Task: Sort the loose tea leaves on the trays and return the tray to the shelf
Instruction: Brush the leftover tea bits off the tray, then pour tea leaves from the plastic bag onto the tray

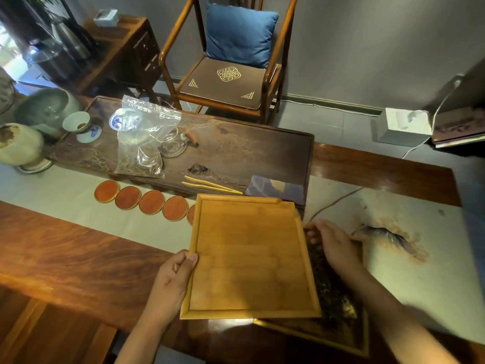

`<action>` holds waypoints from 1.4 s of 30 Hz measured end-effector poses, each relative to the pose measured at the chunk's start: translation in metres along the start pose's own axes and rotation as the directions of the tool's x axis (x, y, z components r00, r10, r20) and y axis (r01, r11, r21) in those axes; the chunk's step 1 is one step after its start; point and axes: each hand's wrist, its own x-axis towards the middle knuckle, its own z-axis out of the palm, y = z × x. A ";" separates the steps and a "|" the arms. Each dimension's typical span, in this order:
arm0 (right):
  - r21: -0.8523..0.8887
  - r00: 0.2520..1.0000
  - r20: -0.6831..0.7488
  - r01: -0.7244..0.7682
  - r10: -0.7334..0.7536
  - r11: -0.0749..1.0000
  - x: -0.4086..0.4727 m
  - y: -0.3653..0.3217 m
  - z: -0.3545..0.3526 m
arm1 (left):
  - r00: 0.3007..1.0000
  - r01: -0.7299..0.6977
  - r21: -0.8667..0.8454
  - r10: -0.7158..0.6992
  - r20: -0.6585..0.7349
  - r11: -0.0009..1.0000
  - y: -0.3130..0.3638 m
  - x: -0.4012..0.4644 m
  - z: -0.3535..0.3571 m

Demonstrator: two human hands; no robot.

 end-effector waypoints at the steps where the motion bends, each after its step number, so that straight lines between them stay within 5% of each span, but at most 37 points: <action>1: 0.042 0.996 0.036 -0.078 0.077 0.996 -0.024 0.006 -0.004 | 1.000 -0.004 0.001 0.004 0.024 1.000 0.002 0.000 0.003; 4: 0.111 0.982 0.074 -0.181 0.174 0.977 -0.081 0.019 -0.014 | 0.995 -0.007 0.013 0.006 0.096 1.000 0.004 -0.001 0.013; 11: 0.053 0.984 -0.178 -0.007 0.016 0.999 -0.130 0.023 -0.018 | 0.982 -0.011 0.002 0.011 0.189 1.000 0.004 -0.004 0.027; 22: -0.034 0.957 -0.271 0.100 -0.106 0.994 -0.163 0.023 0.015 | 0.958 -0.218 0.244 0.160 0.237 0.945 -0.003 -0.013 -0.007; 26: -0.114 0.960 -0.232 0.134 -0.158 0.984 -0.166 0.023 0.032 | 0.956 -0.268 0.379 0.196 0.218 0.886 -0.007 -0.025 -0.031; 30: -0.244 0.979 -0.113 0.141 -0.172 0.959 -0.167 0.018 0.052 | 0.963 -0.248 0.508 0.268 0.035 0.825 -0.021 -0.040 -0.054; 34: -0.352 0.982 -0.017 0.169 -0.187 0.921 -0.166 0.009 0.080 | 0.972 -0.125 0.610 0.219 -0.082 0.782 -0.040 -0.039 -0.086; 42: -0.448 0.976 0.046 0.209 -0.212 0.869 -0.154 0.001 0.151 | 0.986 -0.032 0.636 0.129 -0.106 0.771 -0.062 -0.005 -0.146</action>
